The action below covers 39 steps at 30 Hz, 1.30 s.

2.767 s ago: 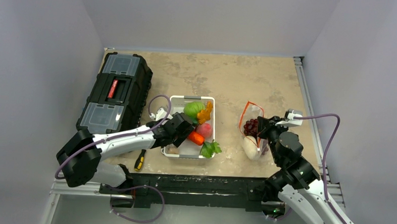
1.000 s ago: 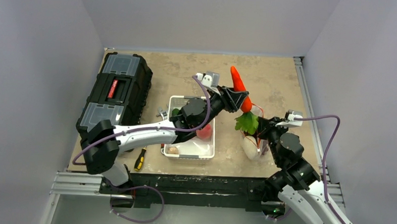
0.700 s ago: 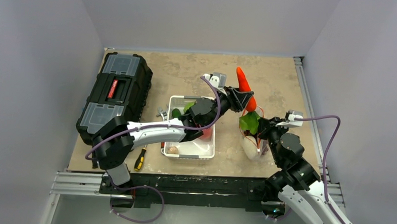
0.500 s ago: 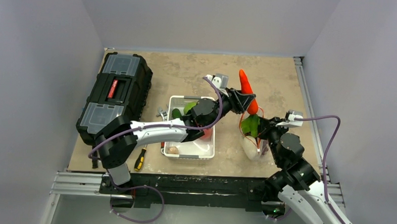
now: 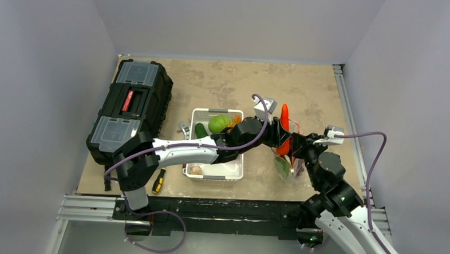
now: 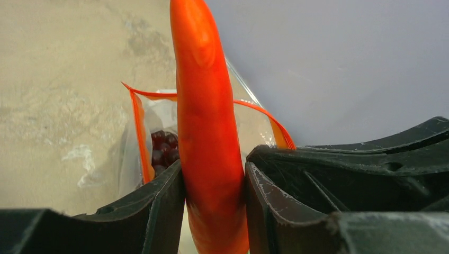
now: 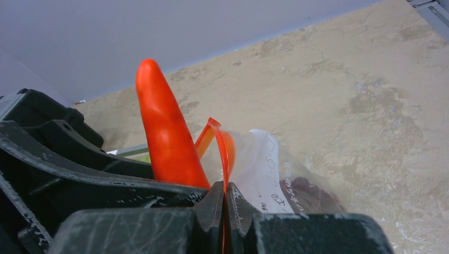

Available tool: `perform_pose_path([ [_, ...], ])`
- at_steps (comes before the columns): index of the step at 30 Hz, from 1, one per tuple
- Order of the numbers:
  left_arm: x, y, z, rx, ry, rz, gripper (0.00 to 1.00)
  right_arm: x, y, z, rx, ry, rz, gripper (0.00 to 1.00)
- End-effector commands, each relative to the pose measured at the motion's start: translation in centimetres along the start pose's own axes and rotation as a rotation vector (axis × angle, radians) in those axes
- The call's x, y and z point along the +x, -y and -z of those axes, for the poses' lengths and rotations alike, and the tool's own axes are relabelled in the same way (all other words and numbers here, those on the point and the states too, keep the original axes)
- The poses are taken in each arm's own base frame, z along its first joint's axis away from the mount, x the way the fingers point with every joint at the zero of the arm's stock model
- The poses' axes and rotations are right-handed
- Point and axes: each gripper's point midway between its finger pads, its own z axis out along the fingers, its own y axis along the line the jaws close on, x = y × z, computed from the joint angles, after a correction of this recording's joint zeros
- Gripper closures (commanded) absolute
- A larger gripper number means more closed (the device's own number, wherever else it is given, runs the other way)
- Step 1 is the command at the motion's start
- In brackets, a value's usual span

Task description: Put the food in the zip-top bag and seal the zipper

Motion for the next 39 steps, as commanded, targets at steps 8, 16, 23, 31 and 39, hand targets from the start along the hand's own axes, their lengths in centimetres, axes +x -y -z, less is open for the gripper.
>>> perform_pose_path([
  [8,2.8,1.4,1.3,-0.090,-0.267,0.201,0.82,-1.1,-0.5,-0.2,-0.014,0.042,-0.017,1.00],
  [16,4.5,2.6,2.0,-0.125,-0.397,0.358,0.80,-1.0,-0.4,-0.3,-0.004,0.041,-0.011,1.00],
  [23,5.7,2.0,1.9,-0.179,-0.464,0.309,0.74,-1.1,-0.4,-0.2,-0.007,0.044,-0.013,1.00],
  [31,4.6,2.1,3.4,-0.177,-0.477,0.206,0.39,-1.3,-0.4,-0.1,-0.011,0.049,-0.017,1.00],
  [39,1.5,2.0,5.4,-0.196,-0.431,0.140,0.15,-1.1,-0.5,-0.2,-0.015,0.043,-0.016,1.00],
])
